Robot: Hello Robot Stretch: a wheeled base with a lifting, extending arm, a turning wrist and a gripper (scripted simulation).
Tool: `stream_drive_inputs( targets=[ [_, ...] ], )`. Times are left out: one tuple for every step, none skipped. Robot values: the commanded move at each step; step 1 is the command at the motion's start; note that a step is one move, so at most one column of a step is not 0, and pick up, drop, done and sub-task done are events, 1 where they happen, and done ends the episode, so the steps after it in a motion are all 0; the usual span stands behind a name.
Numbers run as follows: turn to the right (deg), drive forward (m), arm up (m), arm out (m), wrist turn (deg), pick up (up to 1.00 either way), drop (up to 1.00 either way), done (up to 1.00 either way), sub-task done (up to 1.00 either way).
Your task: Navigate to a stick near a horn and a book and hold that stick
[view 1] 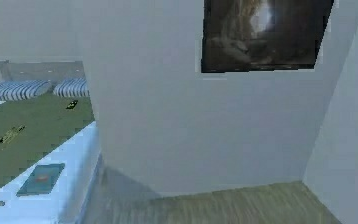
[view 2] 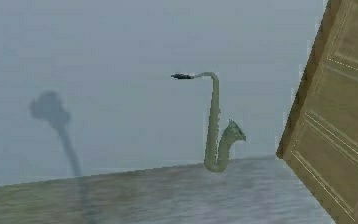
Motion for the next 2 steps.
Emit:
stream_drive_inputs(
  targets=[
    [0.0,0.55,0.0,0.0,0.0,0.0,0.0,0.0,0.0],
    [-45.0,0.0,0.0,0.0,0.0,0.0,0.0,0.0,0.0]
  ],
)
